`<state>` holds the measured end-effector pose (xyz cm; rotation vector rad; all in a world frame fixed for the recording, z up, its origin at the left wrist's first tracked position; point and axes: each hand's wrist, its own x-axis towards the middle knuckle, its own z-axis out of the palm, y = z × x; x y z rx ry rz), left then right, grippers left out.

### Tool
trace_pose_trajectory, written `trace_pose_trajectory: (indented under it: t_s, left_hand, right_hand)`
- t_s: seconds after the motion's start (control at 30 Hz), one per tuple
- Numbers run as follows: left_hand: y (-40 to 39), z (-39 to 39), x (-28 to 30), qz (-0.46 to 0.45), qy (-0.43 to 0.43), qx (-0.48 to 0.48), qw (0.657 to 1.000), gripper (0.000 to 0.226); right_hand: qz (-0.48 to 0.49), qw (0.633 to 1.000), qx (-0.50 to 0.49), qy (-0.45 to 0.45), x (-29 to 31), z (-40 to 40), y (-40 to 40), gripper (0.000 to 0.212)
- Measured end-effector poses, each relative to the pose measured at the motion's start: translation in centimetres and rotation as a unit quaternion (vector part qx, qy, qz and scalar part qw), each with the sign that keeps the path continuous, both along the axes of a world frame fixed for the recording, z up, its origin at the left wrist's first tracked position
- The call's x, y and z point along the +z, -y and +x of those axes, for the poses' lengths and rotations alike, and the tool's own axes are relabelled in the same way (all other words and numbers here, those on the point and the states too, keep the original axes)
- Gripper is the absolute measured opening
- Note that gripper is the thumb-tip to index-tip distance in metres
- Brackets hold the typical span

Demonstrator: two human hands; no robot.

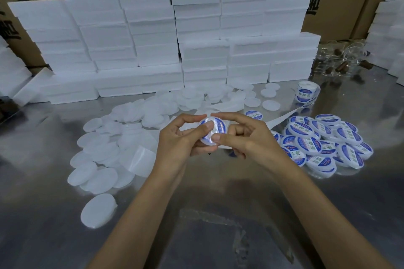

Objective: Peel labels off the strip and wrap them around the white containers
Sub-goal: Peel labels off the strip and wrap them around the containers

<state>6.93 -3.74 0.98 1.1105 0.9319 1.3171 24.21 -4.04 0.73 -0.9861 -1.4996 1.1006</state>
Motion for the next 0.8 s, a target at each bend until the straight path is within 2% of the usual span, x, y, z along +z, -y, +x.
trace_pose_trajectory:
  t_s: [0.23,0.33,0.5,0.6,0.7,0.8]
  left_hand:
    - [0.04,0.15,-0.06,-0.016,0.007,-0.016,1.0,0.016]
    - [-0.03,0.06,-0.11,-0.014,0.001,-0.052,0.999,0.017]
    - [-0.06,0.1,-0.47,0.009,-0.047,-0.135,0.99,0.052]
    - [-0.09,0.19,-0.51,0.02,-0.071,-0.098,0.992,0.052]
    - [0.04,0.38,-0.57,0.014,-0.068,-0.054,0.996,0.047]
    - [0.1,0.41,-0.5,0.015,-0.059,-0.033,0.998,0.041]
  right_hand:
    - [-0.009,0.996,-0.06,-0.058,-0.47,-0.52,0.13,0.024]
    - [-0.001,0.993,-0.088,-0.079,-0.63,-0.48,0.13,0.016]
    - [-0.012,0.987,-0.124,-0.104,-0.79,-0.04,-0.15,0.012]
    - [-0.038,0.988,-0.106,-0.107,-0.8,-0.24,-0.18,0.013]
    - [-0.073,0.989,-0.083,-0.096,-0.63,-0.24,-0.26,0.023]
    - [-0.066,0.995,-0.023,-0.075,-0.3,0.22,-0.3,0.017]
